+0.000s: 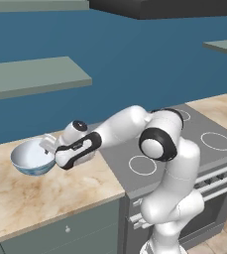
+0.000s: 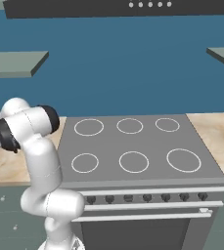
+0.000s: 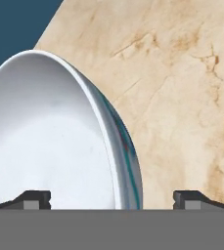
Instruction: Pick the cup and bowl from the counter and place them on the counter next to the sink.
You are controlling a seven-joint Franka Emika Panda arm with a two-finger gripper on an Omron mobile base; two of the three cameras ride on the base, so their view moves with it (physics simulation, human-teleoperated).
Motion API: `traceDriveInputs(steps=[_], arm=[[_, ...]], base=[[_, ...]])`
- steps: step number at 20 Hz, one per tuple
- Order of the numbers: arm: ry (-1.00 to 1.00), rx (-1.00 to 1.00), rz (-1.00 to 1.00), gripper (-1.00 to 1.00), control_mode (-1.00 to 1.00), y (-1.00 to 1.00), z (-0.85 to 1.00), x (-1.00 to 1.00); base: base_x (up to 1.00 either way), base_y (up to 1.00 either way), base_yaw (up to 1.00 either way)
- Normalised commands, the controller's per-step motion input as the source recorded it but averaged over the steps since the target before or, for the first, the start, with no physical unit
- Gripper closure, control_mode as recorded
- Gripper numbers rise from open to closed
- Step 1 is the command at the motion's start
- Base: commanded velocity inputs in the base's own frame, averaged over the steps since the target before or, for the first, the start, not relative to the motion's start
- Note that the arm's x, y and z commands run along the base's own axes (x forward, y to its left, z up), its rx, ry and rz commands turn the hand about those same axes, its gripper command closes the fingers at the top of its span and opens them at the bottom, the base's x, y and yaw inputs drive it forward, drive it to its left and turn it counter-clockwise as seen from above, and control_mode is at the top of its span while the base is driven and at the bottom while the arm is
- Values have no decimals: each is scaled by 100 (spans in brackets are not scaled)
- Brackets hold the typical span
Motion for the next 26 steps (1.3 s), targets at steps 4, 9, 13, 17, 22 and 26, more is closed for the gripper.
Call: traceDriveInputs(steps=[4, 9, 13, 17, 22, 26], arm=[[2, -3, -4, -100, -100, 22, -14, 3], [0, 0, 0, -100, -100, 0, 0, 0], [0, 0, 0, 100, -100, 0, 0, 0], [0, 0, 0, 100, -100, 0, 0, 0], [0, 0, 0, 100, -100, 0, 0, 0], [1, 0, 0, 100, -100, -39, 24, 0]], base=[[0, 0, 0], [0, 0, 0], [0, 0, 0], [0, 0, 0], [0, 0, 0], [0, 0, 0]])
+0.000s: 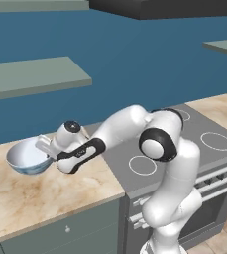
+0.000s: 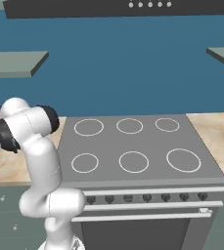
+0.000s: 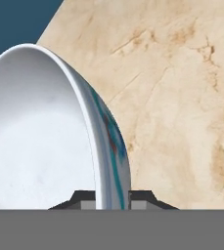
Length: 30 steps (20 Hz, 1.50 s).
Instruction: Pick the cup and bowl from the counter and place them on the counter next to the sink.
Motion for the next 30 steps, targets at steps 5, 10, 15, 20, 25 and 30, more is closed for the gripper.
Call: traceDriveInputs(steps=[5, 10, 15, 20, 25, 30], arm=[[2, 8, -5, 100, -100, -61, 65, -16], [3, 14, -5, 100, -100, -81, 44, -13], [18, 8, -5, 100, -100, -84, 34, -4], [15, 0, -1, 100, -100, -79, 20, 0], [19, -1, 0, 100, -100, -74, 17, 2], [9, -10, 0, 100, -100, -49, 22, 0]], base=[[0, 0, 0], [0, 0, 0], [0, 0, 0], [0, 0, 0], [0, 0, 0], [0, 0, 0]])
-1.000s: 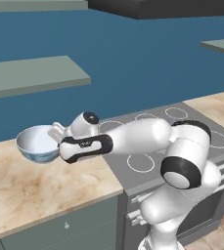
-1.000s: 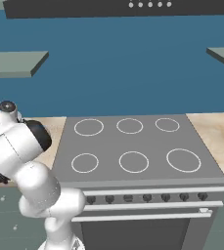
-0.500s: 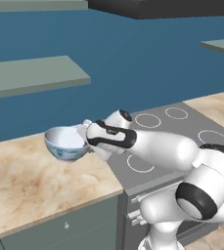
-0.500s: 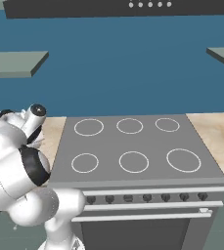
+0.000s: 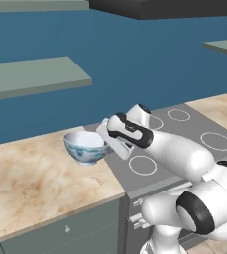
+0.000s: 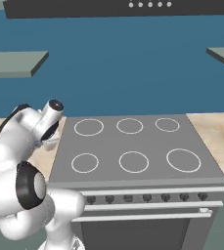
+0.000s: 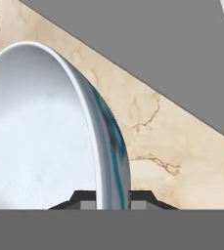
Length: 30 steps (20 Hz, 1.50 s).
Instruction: Pick the cup and bowl from the counter and place them on the counter next to the sink.
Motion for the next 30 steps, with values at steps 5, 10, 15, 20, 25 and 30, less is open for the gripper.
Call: traceDriveInputs(steps=[5, 10, 15, 20, 25, 30], arm=[[-4, -4, 0, 100, -100, -47, 5, 0], [-9, 0, 12, 100, -100, -49, 0, 0], [-12, -2, 24, 100, -100, -60, 5, 0], [-4, -12, 30, 100, -100, -32, 37, 0], [-3, -14, 28, 100, -100, -23, 33, 0], [-9, -6, 24, 100, -100, -44, 20, -27]], base=[[0, 0, 0], [0, 0, 0], [0, 0, 0], [0, 0, 0], [0, 0, 0], [0, 0, 0]])
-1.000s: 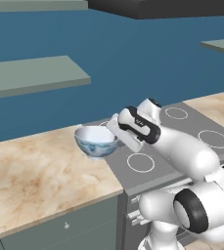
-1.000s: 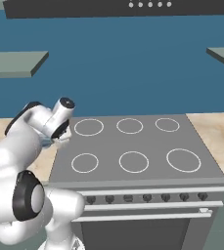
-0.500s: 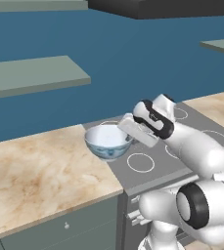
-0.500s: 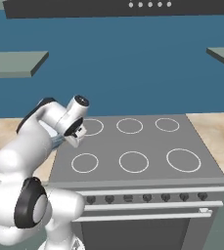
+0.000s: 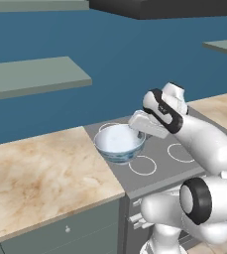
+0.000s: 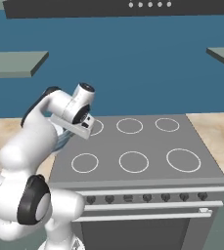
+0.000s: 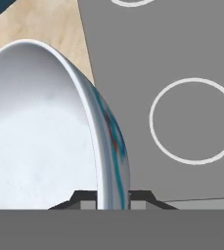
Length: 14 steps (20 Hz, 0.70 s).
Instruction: Pick the cup and bowl from the counter and place them on the counter next to the sink.
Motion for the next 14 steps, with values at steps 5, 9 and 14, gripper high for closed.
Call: traceDriveInputs(steps=[5, 9, 14], arm=[[-15, 1, 13, 100, -100, -23, 15, -51], [-8, 4, 0, 100, -100, 0, 9, -34], [-1, 8, -16, 100, -100, 0, 8, -11]], base=[[0, 0, 0], [0, 0, 0], [0, 0, 0]])
